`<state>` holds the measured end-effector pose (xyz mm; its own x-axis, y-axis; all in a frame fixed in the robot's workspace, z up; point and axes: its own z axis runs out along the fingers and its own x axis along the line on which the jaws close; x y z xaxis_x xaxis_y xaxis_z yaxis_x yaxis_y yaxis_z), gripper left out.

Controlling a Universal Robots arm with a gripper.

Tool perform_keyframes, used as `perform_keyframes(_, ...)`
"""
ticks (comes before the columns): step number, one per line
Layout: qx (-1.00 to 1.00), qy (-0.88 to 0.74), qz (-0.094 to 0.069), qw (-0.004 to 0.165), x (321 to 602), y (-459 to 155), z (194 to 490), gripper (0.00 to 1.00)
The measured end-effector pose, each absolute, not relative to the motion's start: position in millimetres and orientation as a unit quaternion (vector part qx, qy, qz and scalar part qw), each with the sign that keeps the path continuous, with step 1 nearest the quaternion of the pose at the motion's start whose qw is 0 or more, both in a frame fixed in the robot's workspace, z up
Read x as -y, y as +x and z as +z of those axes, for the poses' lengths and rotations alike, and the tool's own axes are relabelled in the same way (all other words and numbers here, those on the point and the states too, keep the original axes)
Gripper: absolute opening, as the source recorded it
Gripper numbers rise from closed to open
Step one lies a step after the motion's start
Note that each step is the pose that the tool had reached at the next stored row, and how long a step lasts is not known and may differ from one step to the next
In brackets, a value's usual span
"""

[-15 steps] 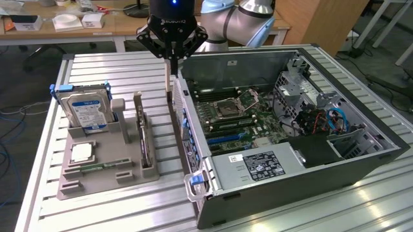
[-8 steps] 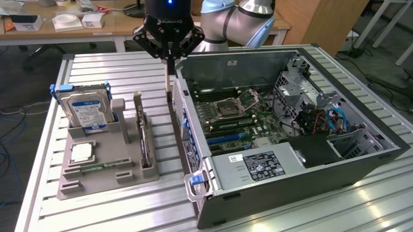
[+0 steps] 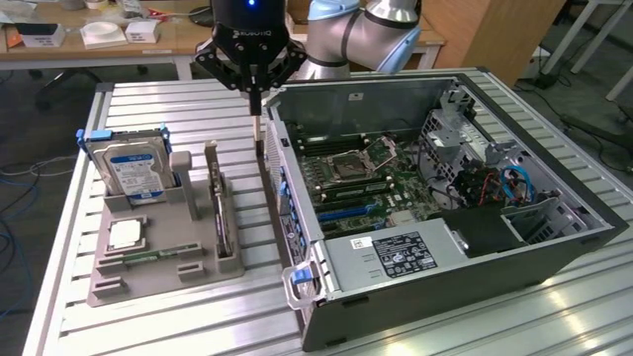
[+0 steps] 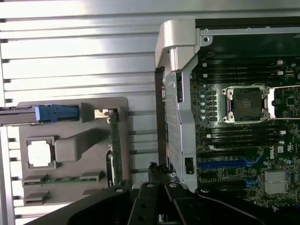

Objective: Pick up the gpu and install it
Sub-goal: 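Reach for the gpu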

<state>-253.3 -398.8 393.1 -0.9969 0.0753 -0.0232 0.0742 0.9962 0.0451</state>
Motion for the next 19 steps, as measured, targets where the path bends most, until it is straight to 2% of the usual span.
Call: perform_keyframes(19, -0.999, 0.037, 0.022, 0.013, 398.9, -278.5, 393.0, 0.10)
